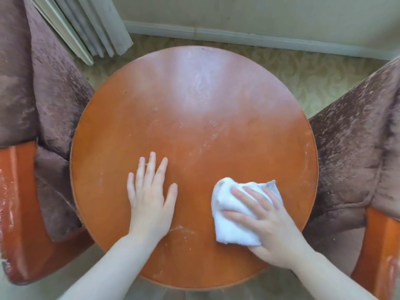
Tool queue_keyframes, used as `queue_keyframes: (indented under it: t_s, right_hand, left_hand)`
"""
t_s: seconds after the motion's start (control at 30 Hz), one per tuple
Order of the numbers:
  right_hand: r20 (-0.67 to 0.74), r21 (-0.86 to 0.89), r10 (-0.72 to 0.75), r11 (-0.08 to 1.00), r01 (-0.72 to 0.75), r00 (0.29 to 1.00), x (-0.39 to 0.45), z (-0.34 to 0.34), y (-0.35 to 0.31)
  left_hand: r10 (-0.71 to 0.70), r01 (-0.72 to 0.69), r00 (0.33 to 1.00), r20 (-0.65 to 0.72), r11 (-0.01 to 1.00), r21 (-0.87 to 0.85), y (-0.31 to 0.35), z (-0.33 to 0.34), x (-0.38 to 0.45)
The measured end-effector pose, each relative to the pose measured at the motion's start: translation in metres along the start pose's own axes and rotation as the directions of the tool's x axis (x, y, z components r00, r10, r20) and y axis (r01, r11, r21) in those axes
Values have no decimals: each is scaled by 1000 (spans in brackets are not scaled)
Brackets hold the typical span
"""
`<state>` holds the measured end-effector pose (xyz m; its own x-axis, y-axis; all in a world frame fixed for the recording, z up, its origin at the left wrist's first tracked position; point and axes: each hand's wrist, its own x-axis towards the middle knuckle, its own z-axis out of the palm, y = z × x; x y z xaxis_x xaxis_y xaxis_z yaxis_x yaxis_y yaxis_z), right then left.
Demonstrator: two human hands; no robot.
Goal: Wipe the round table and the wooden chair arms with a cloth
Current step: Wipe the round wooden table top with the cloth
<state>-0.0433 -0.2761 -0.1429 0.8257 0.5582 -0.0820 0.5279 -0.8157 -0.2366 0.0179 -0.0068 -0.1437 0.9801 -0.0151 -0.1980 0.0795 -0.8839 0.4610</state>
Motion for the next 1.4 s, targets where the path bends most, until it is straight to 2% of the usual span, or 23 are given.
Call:
queue_keyframes:
  t_s: [0.07,0.1,0.13,0.17,0.2,0.23,0.33,0.4,0.5,0.53,0.6,0.67,0.73,0.83,0.9,0.93,1.0,1.07,1.13,1.17,1.23,1.3,1.4]
  right_hand:
    - [-157,36,379,925,-378,912,-11,-5,28]
    - [-252,81,663,741,-667,705,-4,-2,26]
    - [-332,178,855,471,-864,398,13,4,13]
    - [-324,295,933,256,-921,155,34,9,-5]
    - [-268,368,962,151,-918,51,53,13,-27]
    - [-248,366,964,183,-913,94,64,18,-49]
    - [-251,90,609,789,-608,753,18,39,-81]
    - [-175,23,287,957,-288,942,-27,34,-59]
    - [-206,23,344,938,-346,916,-44,21,-12]
    - [-235,28,498,862,-506,835,-31,17,-8]
    - [-289,126,797,581,-804,531,12,20,-26]
    - [-231,259,911,397,-881,342,49,24,-67]
    - [-213,263,859,509,-820,465,53,34,-105]
    - [-170,24,197,980,-195,966,7,47,-111]
    - [-80,-67,-193,980,188,978,-18,40,-67]
    - [-84,-80,-197,978,191,977,-22,35,-46]
    - [-201,-12,140,989,-145,969,-17,30,-27]
    - [-289,105,625,774,-625,725,9,33,-57]
    - [-247,246,847,525,-814,472,46,41,-114]
    - [-209,273,865,499,-823,456,58,44,-140]
    - [-208,194,704,710,-677,679,57,59,-168]
    - [-224,20,172,985,-172,959,37,67,-152]
    - [-54,-93,-366,928,361,929,32,46,-74]
  left_hand:
    - [27,-27,1000,10,1000,-7,-2,2,-9]
    - [26,-26,1000,15,1000,-9,-2,4,-13]
    - [19,-19,1000,17,1000,-10,-2,5,-17]
    - [11,-11,1000,16,1000,-10,-1,8,-20]
    - [2,-2,1000,17,1000,-10,1,10,-23]
    - [-8,8,1000,23,1000,-4,3,12,-26]
    - [-39,36,998,39,997,68,4,17,-35]
    - [-42,36,998,39,990,133,-1,20,-40]
    - [-77,76,997,3,985,156,-14,22,-44]
    - [-113,115,993,-24,981,155,-19,21,-45]
    - [-219,231,972,-89,962,149,-31,19,-47]
    - [-360,375,924,-127,920,114,-39,17,-55]
    - [-512,522,848,-134,851,53,-40,18,-66]
    - [-566,571,820,-85,819,55,-39,23,-84]
    - [-517,521,853,-69,851,63,-42,29,-96]
    - [-497,500,865,-69,864,57,-42,31,-101]
    - [-484,488,871,-88,873,21,-42,34,-109]
    - [-518,515,850,-99,855,-59,-38,37,-116]
    - [-556,531,826,-94,823,-202,-34,39,-119]
    - [-560,518,824,-82,804,-291,-33,38,-120]
    - [-525,455,848,-74,792,-408,-36,36,-123]
    - [-478,405,876,-61,798,-446,-45,31,-126]
    - [-421,372,907,-20,821,-432,-59,20,-133]
